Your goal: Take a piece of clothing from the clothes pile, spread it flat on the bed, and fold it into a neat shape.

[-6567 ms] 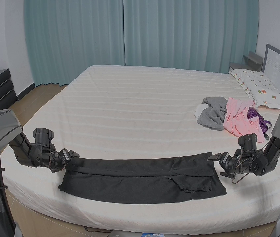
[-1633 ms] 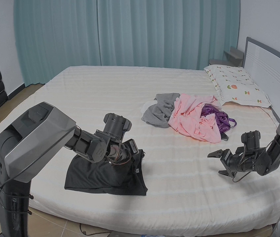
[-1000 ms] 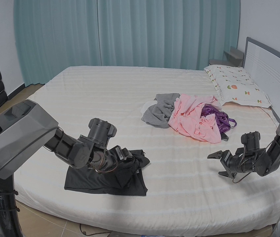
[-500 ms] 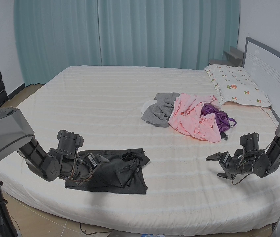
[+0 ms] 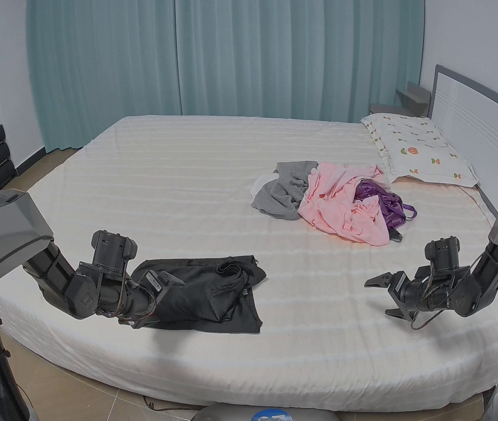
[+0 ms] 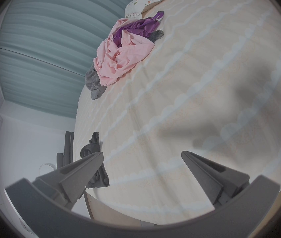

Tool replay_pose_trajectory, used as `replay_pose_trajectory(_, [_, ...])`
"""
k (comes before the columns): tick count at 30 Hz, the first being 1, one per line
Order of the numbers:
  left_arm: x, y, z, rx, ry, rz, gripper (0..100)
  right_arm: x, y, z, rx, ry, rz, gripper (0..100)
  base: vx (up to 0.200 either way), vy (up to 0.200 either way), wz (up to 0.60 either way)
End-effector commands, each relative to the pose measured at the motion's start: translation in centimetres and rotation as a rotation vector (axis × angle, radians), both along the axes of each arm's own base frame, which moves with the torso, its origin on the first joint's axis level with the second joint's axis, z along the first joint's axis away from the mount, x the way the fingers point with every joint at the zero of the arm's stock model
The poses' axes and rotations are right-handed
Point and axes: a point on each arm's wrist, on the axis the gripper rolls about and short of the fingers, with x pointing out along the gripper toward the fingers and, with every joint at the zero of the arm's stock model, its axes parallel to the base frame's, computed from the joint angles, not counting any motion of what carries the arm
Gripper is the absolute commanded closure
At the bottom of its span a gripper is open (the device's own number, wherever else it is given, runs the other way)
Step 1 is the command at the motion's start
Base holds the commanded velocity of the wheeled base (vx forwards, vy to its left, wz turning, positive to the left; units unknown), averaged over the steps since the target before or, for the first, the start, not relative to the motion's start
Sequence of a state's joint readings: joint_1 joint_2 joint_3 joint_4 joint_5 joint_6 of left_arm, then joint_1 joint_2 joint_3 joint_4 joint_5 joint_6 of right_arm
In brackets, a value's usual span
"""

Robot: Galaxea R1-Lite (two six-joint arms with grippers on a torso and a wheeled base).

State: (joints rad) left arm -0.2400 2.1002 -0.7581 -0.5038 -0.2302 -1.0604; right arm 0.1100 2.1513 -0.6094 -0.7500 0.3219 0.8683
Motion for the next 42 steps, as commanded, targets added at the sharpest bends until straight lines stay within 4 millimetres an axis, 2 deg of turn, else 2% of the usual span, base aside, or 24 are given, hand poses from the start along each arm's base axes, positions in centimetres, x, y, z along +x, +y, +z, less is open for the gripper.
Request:
replay_pose_trajectory(1, [0.4, 0.7, 0.5, -0.016, -0.017, 0.023, 0, 0.0, 0.1, 0.0, 0.000, 0.000, 0.002, 0, 0.000, 0.200, 0.00])
replay_pose_trajectory(14, [1.0, 2.0, 0.7, -0.057, -0.023, 0.036, 0, -0.1, 0.3, 0.3, 0.003, -0.008, 0.009, 0, 0.000, 0.200, 0.00])
replay_pose_trajectory(28, [1.0, 1.9, 0.6, -0.061, -0.017, 0.032, 0, -0.5, 1.5, 1.3, -0.010, -0.039, 0.036, 0, 0.000, 0.200, 0.00])
replay_pose_trajectory(39, [1.0, 1.9, 0.5, -0.066, -0.015, 0.027, 0, -1.8, 4.3, 1.8, -0.054, -0.104, 0.075, 0, 0.000, 0.200, 0.00])
replay_pose_trajectory(42, [1.0, 1.9, 0.5, -0.065, -0.015, 0.026, 0, -2.2, 6.6, 1.8, -0.114, -0.125, 0.088, 0, 0.000, 0.067, 0.00])
